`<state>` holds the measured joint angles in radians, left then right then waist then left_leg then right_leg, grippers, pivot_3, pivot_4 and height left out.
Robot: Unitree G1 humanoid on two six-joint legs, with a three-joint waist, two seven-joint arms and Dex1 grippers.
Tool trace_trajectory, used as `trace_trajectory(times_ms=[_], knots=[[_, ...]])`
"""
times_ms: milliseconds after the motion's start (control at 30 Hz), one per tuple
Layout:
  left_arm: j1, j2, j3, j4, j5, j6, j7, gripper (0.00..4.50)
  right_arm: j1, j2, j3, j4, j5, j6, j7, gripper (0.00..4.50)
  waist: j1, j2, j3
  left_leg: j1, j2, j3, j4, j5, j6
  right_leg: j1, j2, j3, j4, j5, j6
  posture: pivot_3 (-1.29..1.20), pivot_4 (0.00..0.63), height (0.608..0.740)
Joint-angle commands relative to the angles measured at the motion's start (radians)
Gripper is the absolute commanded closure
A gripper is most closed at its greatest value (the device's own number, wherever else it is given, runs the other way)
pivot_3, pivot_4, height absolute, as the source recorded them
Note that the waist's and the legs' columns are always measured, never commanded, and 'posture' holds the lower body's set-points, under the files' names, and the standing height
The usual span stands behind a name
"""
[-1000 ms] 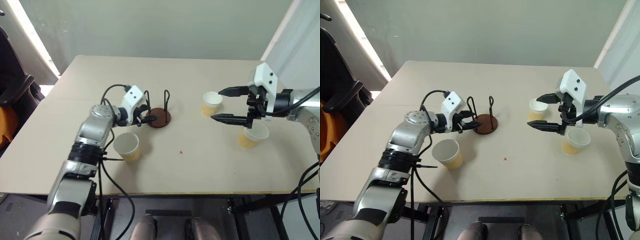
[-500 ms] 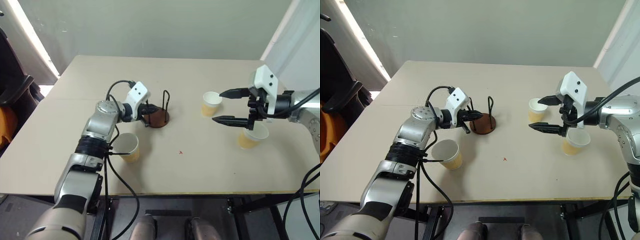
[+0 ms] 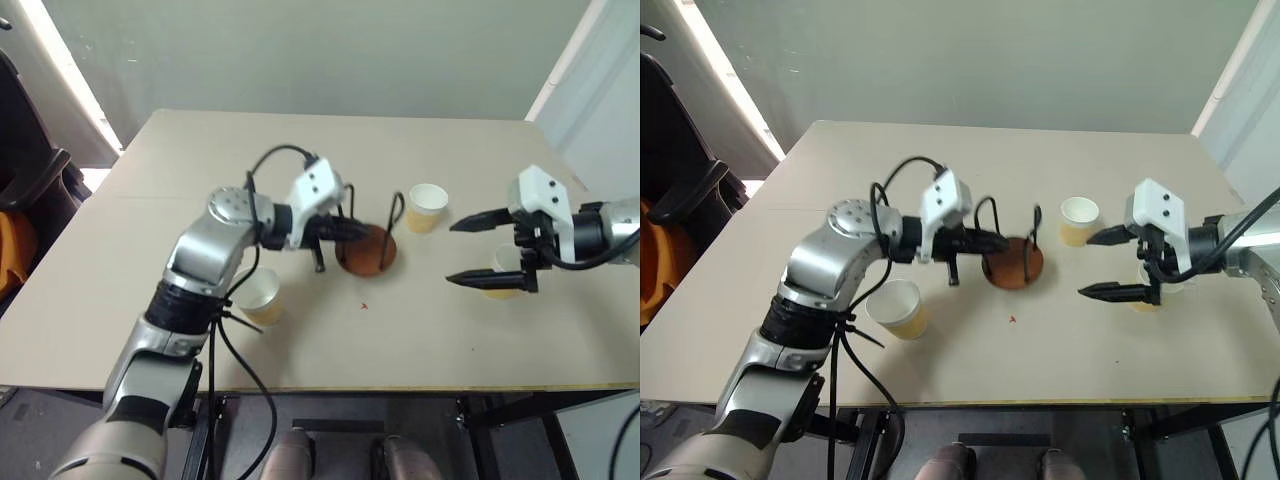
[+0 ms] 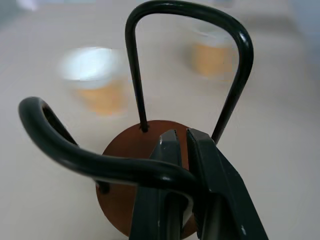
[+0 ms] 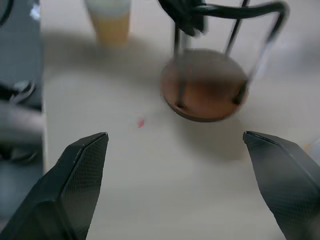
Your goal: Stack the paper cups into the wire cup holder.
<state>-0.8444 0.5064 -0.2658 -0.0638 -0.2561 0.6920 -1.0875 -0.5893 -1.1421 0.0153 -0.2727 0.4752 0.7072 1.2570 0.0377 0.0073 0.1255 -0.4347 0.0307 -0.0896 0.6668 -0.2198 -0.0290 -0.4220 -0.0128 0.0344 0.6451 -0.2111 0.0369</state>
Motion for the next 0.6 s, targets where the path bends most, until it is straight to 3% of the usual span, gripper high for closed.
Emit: trace_trajectory(times_ms=[33, 533, 600], knots=[[0.021, -0.004, -0.034, -0.089, -0.010, 0.046, 0.018, 4.46, 0.015, -0.042, -0.023, 0.012, -0.045, -0.039, -0.002, 0.00, 0.000, 0.000, 0.000, 0.000, 0.000, 0.000, 0.000, 0.000, 0.001, 0.000, 0.000, 0.000, 0.000, 0.000, 0.000, 0.00, 0.150, 0.740], [0.130, -0.001, -0.111, -0.165, -0.018, 0.109, 0.064, 4.46, 0.058, -0.044, -0.035, -0.064, -0.007, -0.001, 0.007, 0.00, -0.001, 0.000, 0.000, 0.007, 0.000, 0.000, 0.000, -0.004, 0.008, 0.007, 0.000, 0.000, 0.000, 0.002, 0.001, 0.00, 0.150, 0.740], [0.131, -0.003, -0.113, -0.162, -0.029, 0.132, 0.069, 3.87, 0.055, -0.044, -0.030, -0.057, -0.013, -0.005, 0.009, 0.00, -0.001, 0.000, 0.000, 0.008, 0.000, 0.000, 0.000, -0.003, 0.008, 0.008, 0.000, 0.000, 0.000, 0.002, 0.001, 0.00, 0.150, 0.740]])
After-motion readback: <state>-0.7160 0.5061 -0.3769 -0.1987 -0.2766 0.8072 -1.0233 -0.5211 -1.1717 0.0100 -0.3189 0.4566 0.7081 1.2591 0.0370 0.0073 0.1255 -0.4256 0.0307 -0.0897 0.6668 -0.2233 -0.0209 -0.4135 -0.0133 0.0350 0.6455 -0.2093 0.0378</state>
